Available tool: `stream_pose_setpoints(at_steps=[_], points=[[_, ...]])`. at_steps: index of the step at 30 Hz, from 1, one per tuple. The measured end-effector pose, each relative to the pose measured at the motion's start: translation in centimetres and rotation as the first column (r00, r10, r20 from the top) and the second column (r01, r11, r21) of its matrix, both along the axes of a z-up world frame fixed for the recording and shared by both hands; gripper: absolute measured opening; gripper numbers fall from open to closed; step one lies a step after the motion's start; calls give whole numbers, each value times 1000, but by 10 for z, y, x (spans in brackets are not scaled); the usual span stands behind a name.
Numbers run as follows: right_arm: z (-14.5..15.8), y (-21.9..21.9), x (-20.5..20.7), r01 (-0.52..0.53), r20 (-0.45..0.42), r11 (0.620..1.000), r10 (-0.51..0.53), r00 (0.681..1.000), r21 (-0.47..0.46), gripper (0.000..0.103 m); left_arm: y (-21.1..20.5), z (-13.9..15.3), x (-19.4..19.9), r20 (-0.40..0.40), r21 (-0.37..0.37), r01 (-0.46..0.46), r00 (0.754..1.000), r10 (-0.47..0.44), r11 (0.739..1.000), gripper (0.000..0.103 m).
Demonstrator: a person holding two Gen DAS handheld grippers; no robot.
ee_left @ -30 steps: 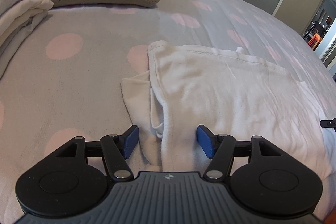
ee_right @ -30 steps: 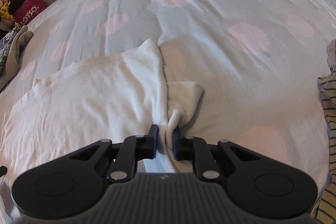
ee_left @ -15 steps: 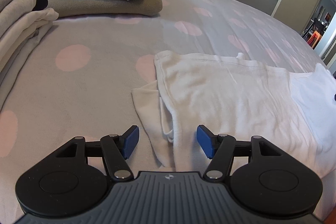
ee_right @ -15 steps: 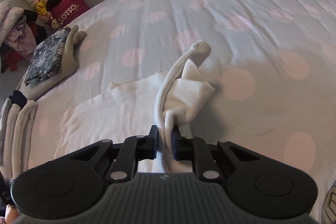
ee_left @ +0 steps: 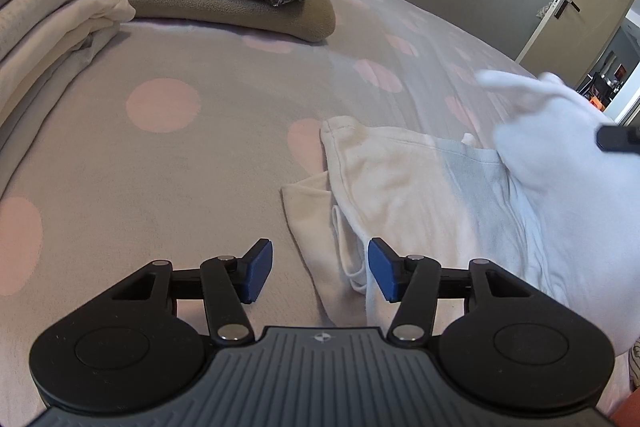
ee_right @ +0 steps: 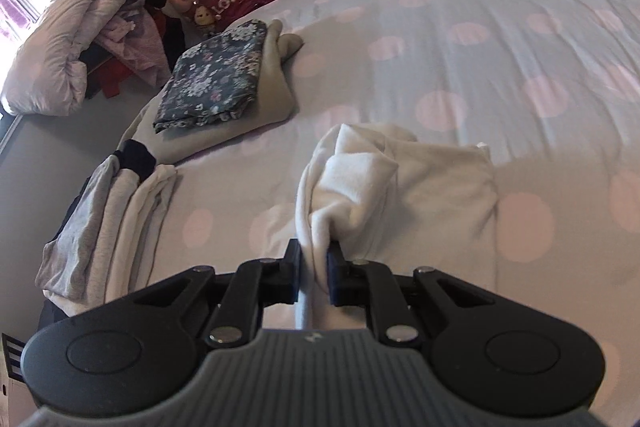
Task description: Fold clothes
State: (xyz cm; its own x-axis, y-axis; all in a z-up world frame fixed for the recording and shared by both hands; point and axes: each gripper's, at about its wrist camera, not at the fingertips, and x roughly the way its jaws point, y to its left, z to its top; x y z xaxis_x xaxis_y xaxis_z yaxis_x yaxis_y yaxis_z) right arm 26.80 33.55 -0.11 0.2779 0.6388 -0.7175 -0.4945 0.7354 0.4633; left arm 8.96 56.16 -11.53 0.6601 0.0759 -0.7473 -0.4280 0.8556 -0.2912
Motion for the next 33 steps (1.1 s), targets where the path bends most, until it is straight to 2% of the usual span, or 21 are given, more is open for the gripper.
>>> stream_pose_setpoints(at_steps=[9,12,22,27,33], points=[[-37,77,-13,-48,-65,999,50,997,26,15,9,-6,-1,0,-13,-17,1000,17,1000,51],[-46,89,-18,-56,-68,998,59,996,41,15,11,-9,-1,5,-21,-23,1000,23,1000,51],[-97,108,-24,-91,-154,996,90,984,1,16,15,-12,0,-16,-9,-39,999,39,999,51],[-96,104,-27,-122,-162,992,126,979,37,32,14,-6,-3,-7,-2,-41,999,41,999,51],[-75,76,-38,-145,-92,987,151,984,68,38,14,5,-14,29,-6,-65,997,66,998,51]])
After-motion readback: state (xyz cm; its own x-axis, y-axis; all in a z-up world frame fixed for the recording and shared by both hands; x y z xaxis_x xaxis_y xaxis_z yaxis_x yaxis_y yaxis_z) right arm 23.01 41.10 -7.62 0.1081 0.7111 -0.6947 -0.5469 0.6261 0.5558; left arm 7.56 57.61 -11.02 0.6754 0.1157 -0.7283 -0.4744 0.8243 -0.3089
